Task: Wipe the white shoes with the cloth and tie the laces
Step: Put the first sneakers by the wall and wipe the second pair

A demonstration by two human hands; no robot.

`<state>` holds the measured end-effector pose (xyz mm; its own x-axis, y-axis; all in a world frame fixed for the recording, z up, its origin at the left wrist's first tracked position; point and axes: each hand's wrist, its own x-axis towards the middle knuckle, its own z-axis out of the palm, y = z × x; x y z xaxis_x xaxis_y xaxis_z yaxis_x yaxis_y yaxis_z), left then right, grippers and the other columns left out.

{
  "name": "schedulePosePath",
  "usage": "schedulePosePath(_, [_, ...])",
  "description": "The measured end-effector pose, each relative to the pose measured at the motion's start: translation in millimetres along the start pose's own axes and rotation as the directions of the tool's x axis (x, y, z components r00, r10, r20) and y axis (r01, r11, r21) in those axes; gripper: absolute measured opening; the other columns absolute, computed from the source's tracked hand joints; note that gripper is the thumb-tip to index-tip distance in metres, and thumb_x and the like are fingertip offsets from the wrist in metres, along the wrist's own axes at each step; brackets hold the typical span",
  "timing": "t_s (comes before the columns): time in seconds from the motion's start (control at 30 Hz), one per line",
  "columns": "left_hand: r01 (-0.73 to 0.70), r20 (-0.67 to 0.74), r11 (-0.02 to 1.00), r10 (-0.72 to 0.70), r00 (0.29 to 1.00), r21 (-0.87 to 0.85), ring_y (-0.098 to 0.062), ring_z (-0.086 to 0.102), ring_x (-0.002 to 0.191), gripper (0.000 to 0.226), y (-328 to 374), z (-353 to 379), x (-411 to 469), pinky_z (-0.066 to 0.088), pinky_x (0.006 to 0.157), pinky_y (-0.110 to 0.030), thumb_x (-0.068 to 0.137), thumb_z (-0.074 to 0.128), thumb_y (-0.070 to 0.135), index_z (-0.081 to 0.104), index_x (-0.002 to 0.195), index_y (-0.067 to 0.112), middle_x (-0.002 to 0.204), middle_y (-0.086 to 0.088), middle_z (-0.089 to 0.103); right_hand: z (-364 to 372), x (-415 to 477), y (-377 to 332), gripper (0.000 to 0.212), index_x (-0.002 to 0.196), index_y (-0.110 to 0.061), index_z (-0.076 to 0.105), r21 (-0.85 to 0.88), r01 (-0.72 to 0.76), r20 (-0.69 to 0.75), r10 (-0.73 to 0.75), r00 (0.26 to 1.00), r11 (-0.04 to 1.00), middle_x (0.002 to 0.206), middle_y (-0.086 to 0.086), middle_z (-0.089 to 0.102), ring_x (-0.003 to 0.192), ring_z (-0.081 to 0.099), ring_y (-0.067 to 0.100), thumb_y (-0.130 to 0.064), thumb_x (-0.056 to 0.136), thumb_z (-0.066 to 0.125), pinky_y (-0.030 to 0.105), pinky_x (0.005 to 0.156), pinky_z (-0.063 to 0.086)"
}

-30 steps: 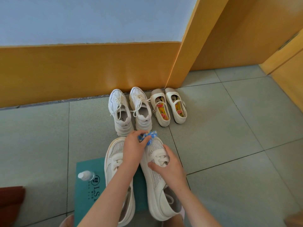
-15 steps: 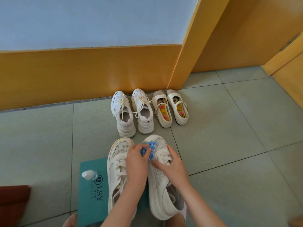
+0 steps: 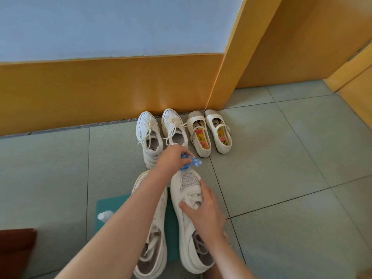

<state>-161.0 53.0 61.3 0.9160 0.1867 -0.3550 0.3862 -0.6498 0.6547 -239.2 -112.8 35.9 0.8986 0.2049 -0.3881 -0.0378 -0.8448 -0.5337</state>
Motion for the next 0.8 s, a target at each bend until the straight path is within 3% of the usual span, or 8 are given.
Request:
schedulePosePath(0.13, [-0.126, 0.286, 0.972, 0.065, 0.956, 0.199, -0.02, 0.057, 0.105, 0.027, 5.8, 1.5, 21.2, 0.044, 0.08, -0.026, 0.085, 0.066, 0.024, 0.068, 0.111, 0.017, 0.116, -0.007, 0.062, 1.4, -0.7, -1.7, 0.094, 0.148, -0.04, 0.009, -0.024, -0.024, -0.007, 0.023, 1.0, 0.999, 0.15, -0.016, 0.027, 0.129, 0.041, 0.01, -0.063, 0.074, 0.062, 0.034, 0.09, 0.045])
schedulePosePath(0.27, [-0.141, 0.312, 0.976, 0.083, 0.946, 0.168, -0.018, 0.057, 0.106, 0.028, -1.4, 0.3, 24.7, 0.045, 0.085, -0.027, 0.083, 0.068, 0.026, 0.069, 0.11, 0.016, 0.115, -0.006, 0.063, 1.2, 0.2, -2.0, 0.097, 0.148, -0.035, 0.007, -0.033, -0.054, -0.009, 0.054, 0.999, 0.998, 0.151, -0.015, 0.028, 0.13, 0.04, 0.01, -0.065, 0.074, 0.062, 0.033, 0.091, 0.042])
schedulePosePath(0.4, [-0.054, 0.152, 0.997, 0.046, 0.987, 0.049, -0.01, 0.053, 0.092, 0.027, -16.2, 4.4, 7.3, 0.038, 0.073, -0.02, 0.084, 0.067, 0.026, 0.069, 0.109, 0.016, 0.105, -0.002, 0.064, 0.5, -0.7, -3.3, 0.091, 0.147, -0.038, 0.013, -0.032, -0.055, -0.026, 0.055, 0.998, 0.998, 0.149, -0.017, 0.031, 0.128, 0.043, 0.009, -0.063, 0.075, 0.063, 0.032, 0.089, 0.044])
schedulePosePath(0.53, [-0.02, -0.059, 0.999, 0.017, 0.998, -0.039, -0.018, 0.056, 0.095, 0.025, -25.8, 20.7, -14.9, 0.036, 0.073, -0.02, 0.086, 0.064, 0.023, 0.069, 0.11, 0.017, 0.108, -0.008, 0.063, 1.6, -2.7, -3.8, 0.087, 0.145, -0.039, 0.019, -0.047, -0.024, -0.04, 0.022, 0.999, 0.999, 0.147, -0.018, 0.033, 0.124, 0.046, 0.009, -0.062, 0.074, 0.064, 0.032, 0.086, 0.046])
schedulePosePath(0.8, [0.083, -0.384, 0.965, -0.177, 0.906, -0.249, -0.008, 0.046, 0.086, 0.025, -20.3, 47.1, -47.4, 0.027, 0.066, -0.015, 0.089, 0.061, 0.023, 0.067, 0.111, 0.015, 0.102, -0.006, 0.06, -1.8, 0.5, 1.2, 0.087, 0.144, -0.038, 0.027, 0.055, -0.044, -0.023, 0.046, 0.999, 0.998, 0.138, -0.015, 0.047, 0.117, 0.052, 0.009, -0.059, 0.071, 0.069, 0.03, 0.088, 0.048])
